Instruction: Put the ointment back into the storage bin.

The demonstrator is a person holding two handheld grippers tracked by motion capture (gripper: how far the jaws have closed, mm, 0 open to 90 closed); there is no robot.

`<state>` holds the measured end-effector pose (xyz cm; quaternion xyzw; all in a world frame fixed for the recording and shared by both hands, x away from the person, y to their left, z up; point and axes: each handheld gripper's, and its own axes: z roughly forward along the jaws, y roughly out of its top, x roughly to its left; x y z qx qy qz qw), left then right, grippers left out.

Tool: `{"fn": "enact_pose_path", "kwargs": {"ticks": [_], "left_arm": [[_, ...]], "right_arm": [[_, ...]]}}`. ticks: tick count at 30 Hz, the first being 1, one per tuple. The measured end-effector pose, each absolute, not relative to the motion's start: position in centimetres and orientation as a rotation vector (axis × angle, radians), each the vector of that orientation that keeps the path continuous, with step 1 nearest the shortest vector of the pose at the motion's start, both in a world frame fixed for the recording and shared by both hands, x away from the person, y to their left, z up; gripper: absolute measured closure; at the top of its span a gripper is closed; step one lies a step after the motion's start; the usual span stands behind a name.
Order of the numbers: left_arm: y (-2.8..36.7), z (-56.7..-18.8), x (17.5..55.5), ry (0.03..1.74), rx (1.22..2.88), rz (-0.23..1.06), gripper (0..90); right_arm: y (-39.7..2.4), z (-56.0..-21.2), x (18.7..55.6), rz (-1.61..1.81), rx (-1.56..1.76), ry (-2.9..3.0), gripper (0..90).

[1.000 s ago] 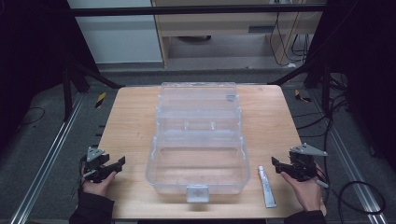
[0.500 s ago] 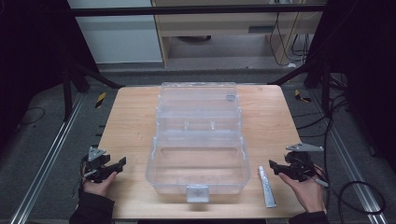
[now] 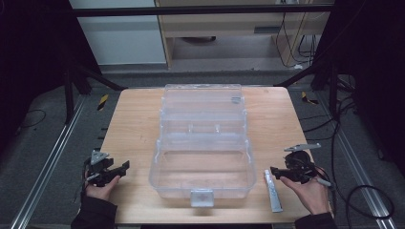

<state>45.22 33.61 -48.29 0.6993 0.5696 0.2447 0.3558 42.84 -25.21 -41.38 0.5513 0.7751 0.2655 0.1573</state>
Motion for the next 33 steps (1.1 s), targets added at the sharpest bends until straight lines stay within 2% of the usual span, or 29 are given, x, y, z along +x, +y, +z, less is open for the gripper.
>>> {"fn": "enact_pose_path", "kwargs": {"ticks": [17,33], "left_arm": [[33.6,-48.4,45.3,1.474,1.815,0.629,30.0],[33.6,-48.4,45.3,1.474,1.817,0.627,30.0]], "right_arm": [[-23.6,-42.7,43.8,0.592,1.665,2.351,44.2],[-22.7,-44.4,44.6,0.457,1.676,2.440,53.7]]}}
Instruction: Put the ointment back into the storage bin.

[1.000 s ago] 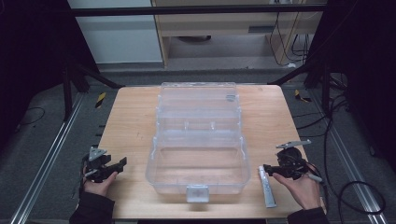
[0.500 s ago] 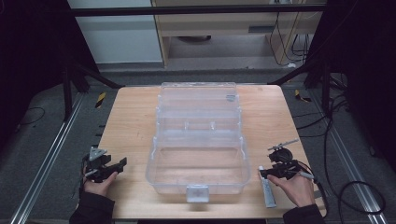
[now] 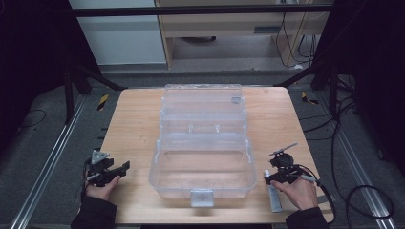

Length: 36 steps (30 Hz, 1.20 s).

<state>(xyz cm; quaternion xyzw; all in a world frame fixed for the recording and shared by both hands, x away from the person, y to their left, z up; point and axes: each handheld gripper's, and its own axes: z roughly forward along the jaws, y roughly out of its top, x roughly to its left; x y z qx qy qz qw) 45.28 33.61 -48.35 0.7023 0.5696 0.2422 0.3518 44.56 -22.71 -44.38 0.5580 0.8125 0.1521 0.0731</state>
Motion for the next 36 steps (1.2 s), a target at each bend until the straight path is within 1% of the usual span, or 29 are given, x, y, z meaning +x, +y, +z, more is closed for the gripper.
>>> {"fn": "enact_pose_path", "kwargs": {"ticks": [13,21,28,36], "left_arm": [[33.6,-48.4,45.3,1.475,1.819,0.627,30.0],[33.6,-48.4,45.3,1.475,1.820,0.626,30.0],[33.6,-48.4,45.3,1.475,1.822,0.624,30.0],[33.6,-48.4,45.3,1.475,1.823,0.623,30.0]], "right_arm": [[-22.6,-45.9,45.2,0.390,1.724,2.484,61.2],[-22.3,-46.3,45.4,0.358,1.726,2.505,63.7],[-21.9,-46.6,45.7,0.323,1.714,2.528,68.7],[-21.8,-46.7,45.9,0.291,1.709,2.543,69.6]]}}
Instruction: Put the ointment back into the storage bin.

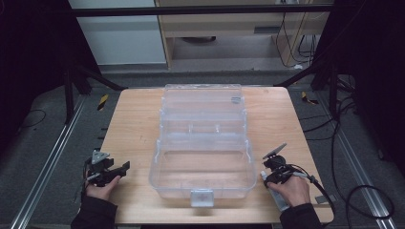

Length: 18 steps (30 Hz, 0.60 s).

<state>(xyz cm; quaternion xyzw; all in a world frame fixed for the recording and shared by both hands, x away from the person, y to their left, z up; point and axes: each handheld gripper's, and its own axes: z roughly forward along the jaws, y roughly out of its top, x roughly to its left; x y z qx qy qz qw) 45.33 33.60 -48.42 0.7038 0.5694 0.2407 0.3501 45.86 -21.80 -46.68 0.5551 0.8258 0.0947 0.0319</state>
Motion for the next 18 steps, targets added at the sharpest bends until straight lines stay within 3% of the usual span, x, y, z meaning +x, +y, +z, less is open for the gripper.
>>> {"fn": "enact_pose_path", "kwargs": {"ticks": [7,18], "left_arm": [[33.6,-48.4,45.3,1.474,1.824,0.623,30.1],[33.5,-48.4,45.3,1.474,1.825,0.622,30.1]], "right_arm": [[-22.3,-45.7,45.6,0.318,1.690,2.552,69.7],[-23.4,-41.4,45.0,0.484,1.575,2.506,69.7]]}}
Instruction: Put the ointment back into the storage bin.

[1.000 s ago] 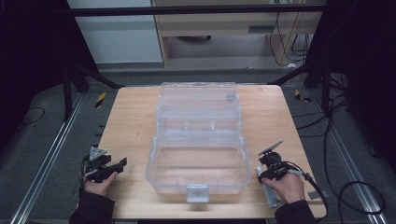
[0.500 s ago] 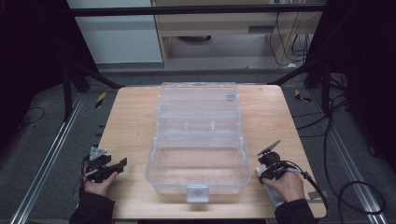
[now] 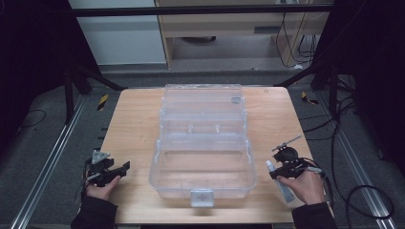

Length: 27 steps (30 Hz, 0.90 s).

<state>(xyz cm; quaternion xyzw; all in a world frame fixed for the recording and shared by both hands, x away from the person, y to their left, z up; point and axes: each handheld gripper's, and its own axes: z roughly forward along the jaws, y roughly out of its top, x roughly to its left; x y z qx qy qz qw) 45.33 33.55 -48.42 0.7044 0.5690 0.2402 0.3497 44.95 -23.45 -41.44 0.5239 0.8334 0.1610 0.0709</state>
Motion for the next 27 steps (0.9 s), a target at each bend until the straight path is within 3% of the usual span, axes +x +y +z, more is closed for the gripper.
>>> {"fn": "enact_pose_path", "kwargs": {"ticks": [27], "left_arm": [[33.4,-48.5,45.5,1.470,1.840,0.614,30.7]], "right_arm": [[-22.4,-33.7,45.5,0.766,1.202,2.455,69.8]]}}
